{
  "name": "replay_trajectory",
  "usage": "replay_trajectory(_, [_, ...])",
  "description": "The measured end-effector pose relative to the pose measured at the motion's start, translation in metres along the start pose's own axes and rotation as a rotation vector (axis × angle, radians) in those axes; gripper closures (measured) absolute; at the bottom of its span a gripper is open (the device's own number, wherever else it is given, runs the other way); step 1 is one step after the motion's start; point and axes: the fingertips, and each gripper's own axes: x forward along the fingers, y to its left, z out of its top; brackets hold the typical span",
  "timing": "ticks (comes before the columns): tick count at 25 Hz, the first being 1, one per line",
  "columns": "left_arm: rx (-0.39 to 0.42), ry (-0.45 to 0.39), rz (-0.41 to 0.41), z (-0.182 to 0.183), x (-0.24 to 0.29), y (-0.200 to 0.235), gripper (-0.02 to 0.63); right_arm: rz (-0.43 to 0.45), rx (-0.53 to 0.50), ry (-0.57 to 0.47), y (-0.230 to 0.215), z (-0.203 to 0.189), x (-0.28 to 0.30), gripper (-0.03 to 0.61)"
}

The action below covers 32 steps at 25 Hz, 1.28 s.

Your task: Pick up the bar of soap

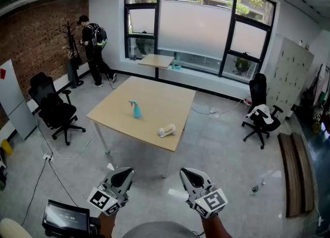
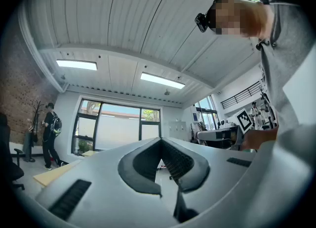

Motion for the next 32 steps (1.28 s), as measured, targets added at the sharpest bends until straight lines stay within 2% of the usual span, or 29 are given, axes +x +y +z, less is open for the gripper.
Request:
replay_trajectory(15, [0.009,0.012,0.006,-0.003,-0.001,-0.009,0.609,0.006,0.004,0.005,-0.004,-0.004,-0.008,0.573])
replay_trajectory(19, [0.007,0.02,0.011,-0.006,0.004,-0.01,0.609,0.021,0.044,-0.016,-0.009,-0.005,-0.01,0.572])
replay_trajectory(23, [0.006,0.03,0.017,-0.011,0.013,-0.011,0.609,0.028,0.083,-0.031,-0.021,-0.01,-0.013,0.572])
replay_trajectory(32, [0.01,0.054,0.027,-0.03,0.058,-0.021,0.609,0.039,0.093,-0.011,-0.069,-0.026,-0.02,0.571])
